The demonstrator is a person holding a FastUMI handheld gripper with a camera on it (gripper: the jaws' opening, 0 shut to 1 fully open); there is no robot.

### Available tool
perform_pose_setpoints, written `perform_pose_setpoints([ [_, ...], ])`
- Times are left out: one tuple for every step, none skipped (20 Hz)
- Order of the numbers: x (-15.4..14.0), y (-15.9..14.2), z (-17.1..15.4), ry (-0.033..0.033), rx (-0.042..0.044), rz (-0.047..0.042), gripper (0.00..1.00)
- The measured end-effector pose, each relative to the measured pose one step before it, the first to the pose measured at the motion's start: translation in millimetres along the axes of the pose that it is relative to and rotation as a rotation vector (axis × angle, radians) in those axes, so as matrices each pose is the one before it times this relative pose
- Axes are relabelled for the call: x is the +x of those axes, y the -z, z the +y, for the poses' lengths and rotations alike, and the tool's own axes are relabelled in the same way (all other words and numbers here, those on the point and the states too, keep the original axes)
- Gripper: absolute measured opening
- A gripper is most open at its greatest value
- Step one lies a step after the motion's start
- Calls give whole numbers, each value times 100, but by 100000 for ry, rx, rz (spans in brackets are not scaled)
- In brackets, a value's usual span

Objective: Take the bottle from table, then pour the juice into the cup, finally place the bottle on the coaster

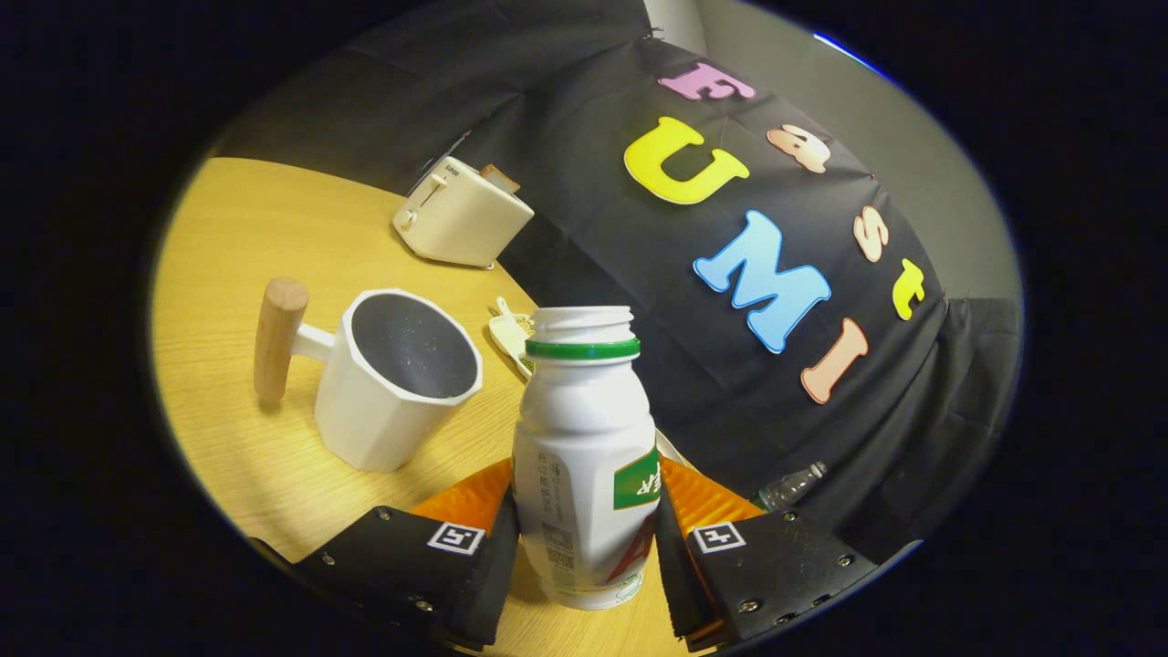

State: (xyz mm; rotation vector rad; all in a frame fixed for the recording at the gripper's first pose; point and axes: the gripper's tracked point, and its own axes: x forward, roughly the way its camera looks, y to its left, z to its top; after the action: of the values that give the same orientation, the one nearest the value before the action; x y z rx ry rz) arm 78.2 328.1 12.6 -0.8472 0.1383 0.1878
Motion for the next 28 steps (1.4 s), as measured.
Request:
perform_pose_setpoints([
  [-38, -14, -45, 60, -2152, 273, 68],
  [26, 35, -19, 11, -2110, 489, 68],
  [-91, -47, -31, 50, -1831, 453, 68],
  [-64, 139, 96, -128, -1733, 600, 68],
  [-42, 117, -116, 11, -1482, 538, 68],
  [69, 66, -230, 317, -1595, 486, 68],
  [-64, 65, -99, 73, -1604, 490, 68],
  [57, -19, 4, 61, -1758, 409, 68],
  [-45, -81, -153, 420, -2513, 452, 68],
  [-168, -237, -137, 767, -2969, 116, 68],
  [-36, -133, -125, 657, -2174, -295, 68],
  [86, -31, 66, 123, -1615, -629, 68],
  [132, -3, 92, -328, -1248, -545, 68],
  [-80, -158, -23, 137, -1880, 55, 68],
  [-132, -128, -109, 479, -1647, 184, 68],
  [106, -151, -19, -22, -1228, -82, 68],
  [71, -109, -52, -184, -1065, 229, 68],
  [128, -50, -83, 81, -1373, 148, 68],
  [0, -93, -171, 288, -1280, 302, 68],
  [115, 18, -45, -28, -1312, 219, 68],
  [-25, 28, -17, -223, -1238, 285, 68],
  [38, -87, -80, 108, -1725, 345, 68],
  [-27, 0, -125, 132, -1726, 193, 68],
  [44, -162, -105, 388, -1790, 133, 68],
  [-133, -34, -198, 572, -1684, 45, 68],
  [-35, -65, -165, 795, -1739, 6, 68],
  [-34, -77, -159, 693, -1839, -410, 68],
  [28, -175, 37, 660, -1369, -454, 68],
])
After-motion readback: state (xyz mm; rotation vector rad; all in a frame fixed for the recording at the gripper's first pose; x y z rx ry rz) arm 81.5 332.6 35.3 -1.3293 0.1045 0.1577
